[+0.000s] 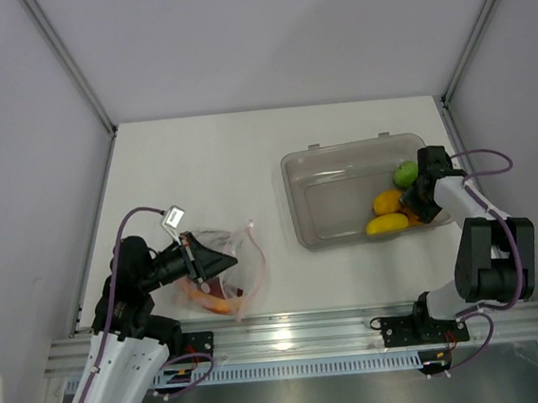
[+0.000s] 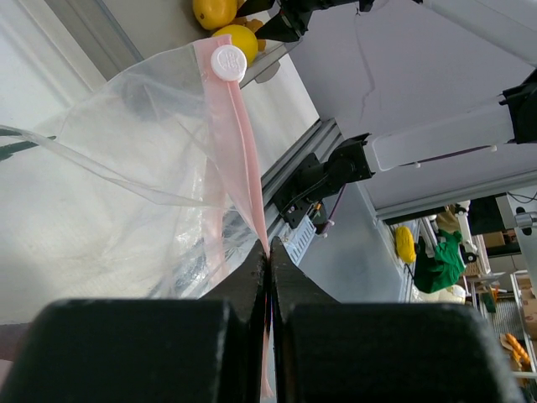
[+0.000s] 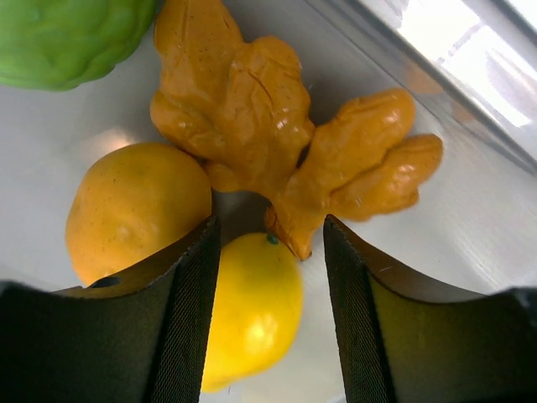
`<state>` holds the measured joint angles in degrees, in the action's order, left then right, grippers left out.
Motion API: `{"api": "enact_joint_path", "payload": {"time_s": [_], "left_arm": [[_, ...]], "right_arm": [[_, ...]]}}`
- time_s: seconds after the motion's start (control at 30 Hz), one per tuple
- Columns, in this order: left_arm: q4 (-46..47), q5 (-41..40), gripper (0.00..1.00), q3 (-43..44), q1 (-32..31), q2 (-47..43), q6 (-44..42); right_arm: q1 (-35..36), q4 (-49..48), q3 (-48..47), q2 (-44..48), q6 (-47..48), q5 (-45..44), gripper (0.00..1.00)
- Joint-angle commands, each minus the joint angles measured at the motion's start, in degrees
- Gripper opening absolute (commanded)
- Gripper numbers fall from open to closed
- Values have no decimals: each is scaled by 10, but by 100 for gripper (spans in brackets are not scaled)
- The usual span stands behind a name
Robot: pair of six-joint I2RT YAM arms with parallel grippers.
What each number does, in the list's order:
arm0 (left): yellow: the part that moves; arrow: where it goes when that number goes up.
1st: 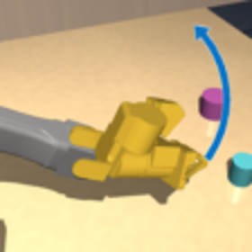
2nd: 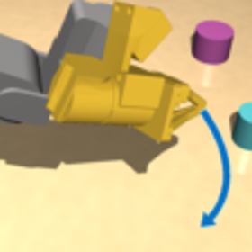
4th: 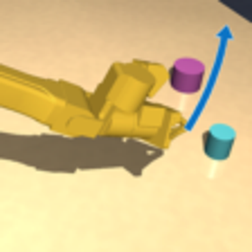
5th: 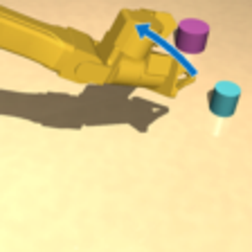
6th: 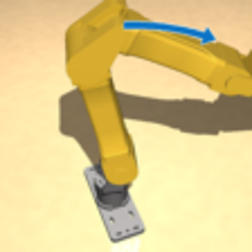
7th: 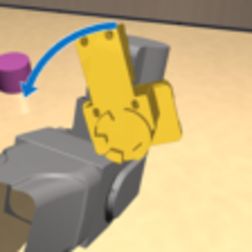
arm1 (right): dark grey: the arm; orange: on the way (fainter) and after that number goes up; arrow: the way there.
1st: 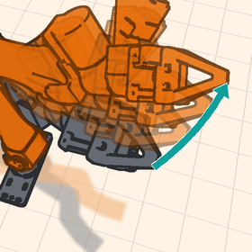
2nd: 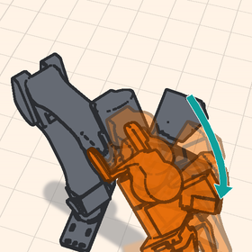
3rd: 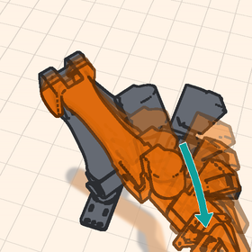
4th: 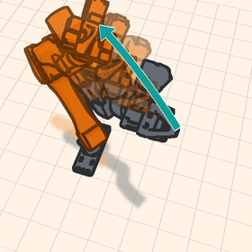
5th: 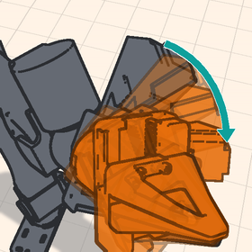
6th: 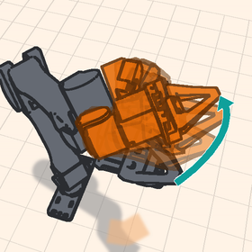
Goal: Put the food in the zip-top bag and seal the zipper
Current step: Pick up the fake fruit from the bin.
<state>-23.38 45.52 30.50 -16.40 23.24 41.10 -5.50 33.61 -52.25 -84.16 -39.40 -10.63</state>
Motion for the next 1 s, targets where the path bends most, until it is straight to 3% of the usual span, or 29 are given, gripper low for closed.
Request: {"api": "enact_joint_path", "payload": {"time_s": [0.0, 0.33, 0.73, 0.97], "left_arm": [[18, 11, 0, -2, -3, 0, -2], [33, 10, 1, -11, -3, 16, -4], [53, 11, 1, -17, -3, 32, -7], [66, 18, 0, -22, -3, 38, -1]], "right_arm": [[-4, -3, 9, -23, -4, -12, 54], [-4, -4, -27, -120, 10, -11, 57], [-4, 30, -83, -175, 32, -21, 83], [3, 53, -115, -185, 49, -16, 88]]}}
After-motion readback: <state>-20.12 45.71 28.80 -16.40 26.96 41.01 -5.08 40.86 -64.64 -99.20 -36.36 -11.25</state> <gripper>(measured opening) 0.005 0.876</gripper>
